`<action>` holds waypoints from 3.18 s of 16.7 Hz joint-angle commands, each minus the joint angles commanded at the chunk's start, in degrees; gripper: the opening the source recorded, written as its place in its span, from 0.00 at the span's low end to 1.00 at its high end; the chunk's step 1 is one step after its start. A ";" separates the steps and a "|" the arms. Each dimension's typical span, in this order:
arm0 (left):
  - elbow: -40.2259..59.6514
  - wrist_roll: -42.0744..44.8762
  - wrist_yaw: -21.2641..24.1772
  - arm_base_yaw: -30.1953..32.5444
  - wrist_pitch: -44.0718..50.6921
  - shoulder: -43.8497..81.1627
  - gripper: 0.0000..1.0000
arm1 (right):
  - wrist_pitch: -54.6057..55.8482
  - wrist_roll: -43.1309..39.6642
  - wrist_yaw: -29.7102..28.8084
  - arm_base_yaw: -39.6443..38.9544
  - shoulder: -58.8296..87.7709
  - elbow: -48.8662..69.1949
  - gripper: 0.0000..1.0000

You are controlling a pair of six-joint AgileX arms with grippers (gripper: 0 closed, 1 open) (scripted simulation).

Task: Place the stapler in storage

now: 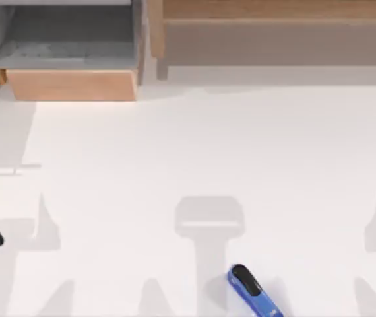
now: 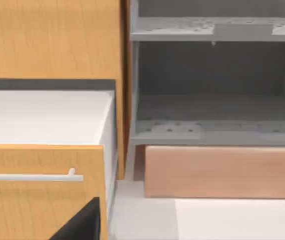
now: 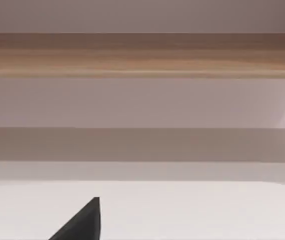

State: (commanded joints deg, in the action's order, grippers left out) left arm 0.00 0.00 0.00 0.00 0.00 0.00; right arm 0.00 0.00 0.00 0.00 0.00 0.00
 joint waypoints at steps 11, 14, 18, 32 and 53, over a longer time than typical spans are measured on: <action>17.84 -22.32 -3.13 5.98 13.70 26.17 1.00 | 0.00 0.00 0.00 0.00 0.00 0.00 1.00; 28.54 -35.40 -4.50 10.80 21.79 43.77 1.00 | 0.00 0.00 0.00 0.00 0.00 0.00 1.00; 43.66 -53.38 -5.37 19.52 33.33 68.64 1.00 | 0.00 0.00 0.00 0.00 0.00 0.00 1.00; 86.46 -95.30 -0.70 57.36 59.44 117.30 1.00 | 0.00 0.00 0.00 0.00 0.00 0.00 1.00; 84.81 -98.38 0.18 62.44 51.22 123.78 1.00 | 0.00 0.00 0.00 0.00 0.00 0.00 1.00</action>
State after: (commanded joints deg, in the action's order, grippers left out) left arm 84.81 -98.38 0.18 62.44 51.22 123.78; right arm 0.00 0.00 0.00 0.00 0.00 0.00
